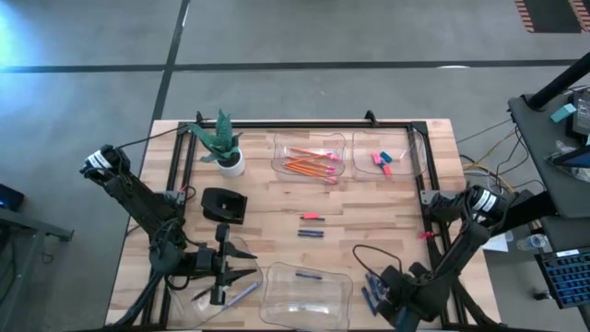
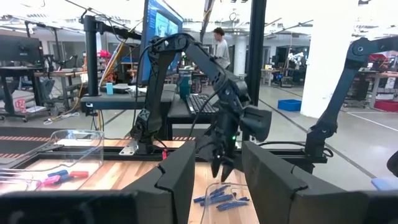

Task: Sort crayons/erasers/pens/pencils in bins
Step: Put the blue crayon into the bottom right transparent bin

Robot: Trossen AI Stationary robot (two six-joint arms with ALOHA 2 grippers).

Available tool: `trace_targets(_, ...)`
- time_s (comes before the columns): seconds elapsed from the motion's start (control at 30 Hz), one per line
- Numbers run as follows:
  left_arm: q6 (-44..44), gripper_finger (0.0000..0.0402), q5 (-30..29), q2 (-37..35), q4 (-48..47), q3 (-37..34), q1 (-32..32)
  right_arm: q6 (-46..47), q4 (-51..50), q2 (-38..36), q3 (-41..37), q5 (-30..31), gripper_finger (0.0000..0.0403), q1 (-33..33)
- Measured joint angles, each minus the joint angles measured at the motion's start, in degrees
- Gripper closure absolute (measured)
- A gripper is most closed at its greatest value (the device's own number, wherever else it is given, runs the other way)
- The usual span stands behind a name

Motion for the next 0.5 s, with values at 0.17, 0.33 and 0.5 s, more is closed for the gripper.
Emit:
trace_targets(0.17,0.0,0.0281,0.0,0.0,0.1,0.0,0.0,-0.6,8.5,0.0,-2.9,-0.2,0.0274,0.0)
trace_targets(0.33,0.1,0.0281,0.0,0.0,0.2,0.0,0.0,-0.4,9.4,-0.1,-4.7,-0.1,0.0274,0.0)
trace_targets(0.5,0.1,0.0281,0.0,0.0,0.2,0.0,0.0,0.3,10.4,-0.4,-6.3,-0.1,0.0282,0.0)
